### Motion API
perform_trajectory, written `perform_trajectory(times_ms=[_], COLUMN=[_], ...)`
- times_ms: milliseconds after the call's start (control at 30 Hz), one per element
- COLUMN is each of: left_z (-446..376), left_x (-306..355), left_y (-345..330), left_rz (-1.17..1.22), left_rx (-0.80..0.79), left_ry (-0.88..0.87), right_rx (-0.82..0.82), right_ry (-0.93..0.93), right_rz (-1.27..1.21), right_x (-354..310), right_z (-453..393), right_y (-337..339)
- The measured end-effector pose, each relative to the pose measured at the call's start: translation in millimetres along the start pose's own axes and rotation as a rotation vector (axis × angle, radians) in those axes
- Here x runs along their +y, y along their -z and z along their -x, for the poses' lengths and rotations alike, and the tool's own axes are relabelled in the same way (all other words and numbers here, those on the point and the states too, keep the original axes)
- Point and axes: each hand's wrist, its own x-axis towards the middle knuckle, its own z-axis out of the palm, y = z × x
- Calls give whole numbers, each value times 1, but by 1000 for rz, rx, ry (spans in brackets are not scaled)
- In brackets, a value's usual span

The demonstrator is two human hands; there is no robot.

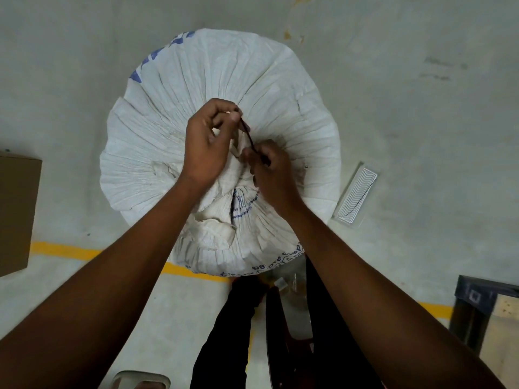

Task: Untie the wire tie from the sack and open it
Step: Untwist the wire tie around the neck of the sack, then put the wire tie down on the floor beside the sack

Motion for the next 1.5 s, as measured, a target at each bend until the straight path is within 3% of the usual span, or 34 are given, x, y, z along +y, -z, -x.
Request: perform_trajectory(times_ms=[133,400,533,633,800,867,1167,1367,1500], left_z=[0,-1,-3,-5,2,10,48,63,61], left_x=[3,8,15,21,13,1,-101,-206,-291], left_y=[-6,-51,-96,-138,-218,-249,-372,-437,-464], left_rz=[46,-91,-89,-104,-204,-273,-440,-595,-790], left_rx=[108,87,-26,-122,-222,-241,-292,-288,-289], left_ry=[46,83,117,115,137,122,230,257,158], right_rx=[114,300,306,379,545,531,719,720,704], right_ry=[67,104,130,147,50,17,-279,-356,-458], right_rz=[1,183,330,592,1241,1311,220,116,286], right_x=[-4,15,30,46,74,89,208,315,401], right_z=[13,26,28,39,56,59,51,14,-15], right_y=[28,109,155,188,247,269,326,337,340])
